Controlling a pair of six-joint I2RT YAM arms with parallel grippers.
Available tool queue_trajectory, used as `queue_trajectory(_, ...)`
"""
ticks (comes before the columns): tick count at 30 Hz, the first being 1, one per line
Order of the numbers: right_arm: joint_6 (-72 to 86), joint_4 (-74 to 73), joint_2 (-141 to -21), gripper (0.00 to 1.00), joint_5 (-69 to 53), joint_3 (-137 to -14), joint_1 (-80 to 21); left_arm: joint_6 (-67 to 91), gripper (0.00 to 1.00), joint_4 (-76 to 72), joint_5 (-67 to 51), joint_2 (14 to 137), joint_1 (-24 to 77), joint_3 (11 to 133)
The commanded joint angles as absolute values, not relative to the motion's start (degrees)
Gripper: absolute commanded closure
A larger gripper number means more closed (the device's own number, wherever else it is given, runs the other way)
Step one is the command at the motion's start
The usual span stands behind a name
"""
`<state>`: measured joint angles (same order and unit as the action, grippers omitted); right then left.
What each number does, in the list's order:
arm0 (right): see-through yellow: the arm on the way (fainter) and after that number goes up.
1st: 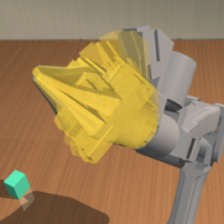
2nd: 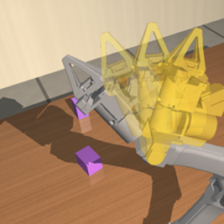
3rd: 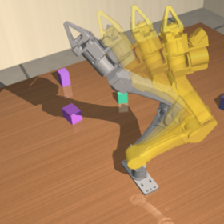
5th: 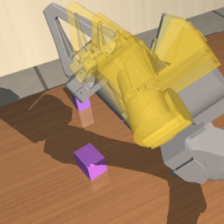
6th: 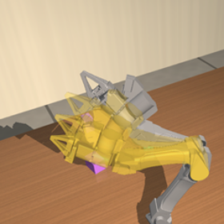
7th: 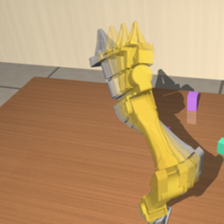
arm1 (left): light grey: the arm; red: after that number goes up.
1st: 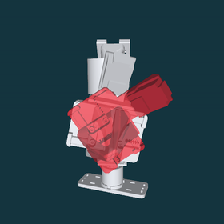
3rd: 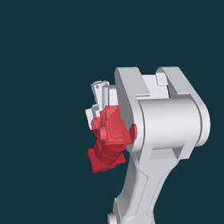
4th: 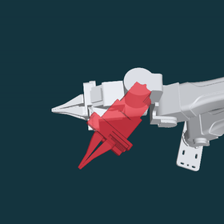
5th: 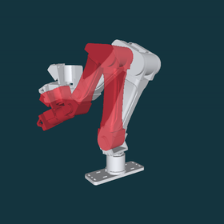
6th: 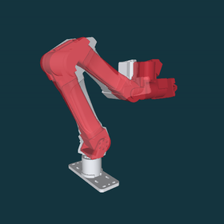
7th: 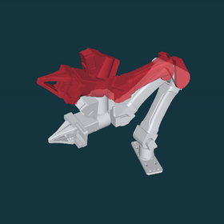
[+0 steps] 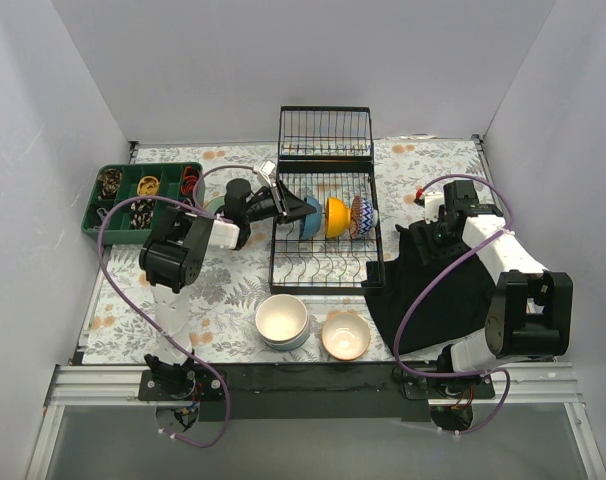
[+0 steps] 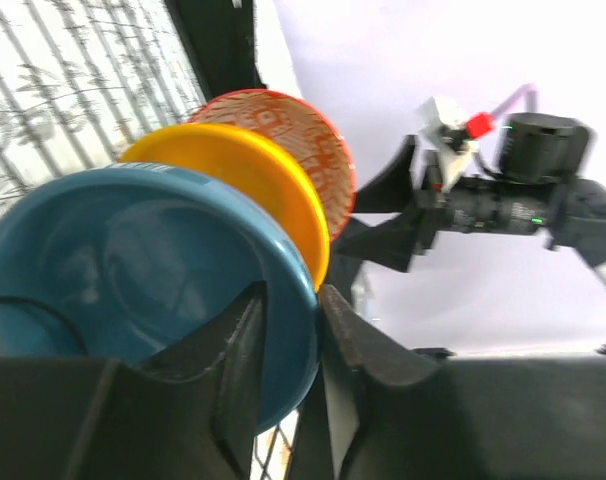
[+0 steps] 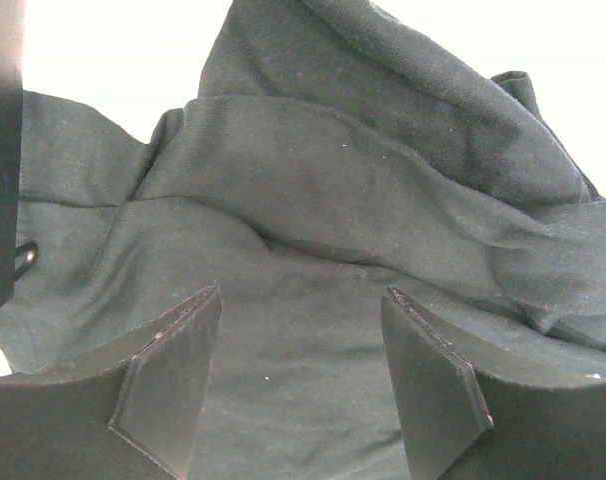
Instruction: Load the bowls into the dish rack
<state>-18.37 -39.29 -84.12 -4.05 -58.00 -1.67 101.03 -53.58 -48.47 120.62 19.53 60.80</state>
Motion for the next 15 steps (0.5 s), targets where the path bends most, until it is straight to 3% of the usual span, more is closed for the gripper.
queue_trajectory(1,-19.2,-39.0,-84.1,0.27,-4.1,-60.9,-1.9,83.0,0.70,-30.8,-42.6,113.5,19.4,64.1)
queue_trajectory(6,-19.3,-39.0,-85.2,0.27,-4.6,-62.8,-1.9,72.4,0.52,-19.2,-34.0,105.3,19.3,64.9)
queue_trajectory(15,-18.9,-38.1,-85.3,0.26,-6.1,-63.0,-1.9,60.5,0.43,-7.7,-30.6,97.0,19.3,63.8)
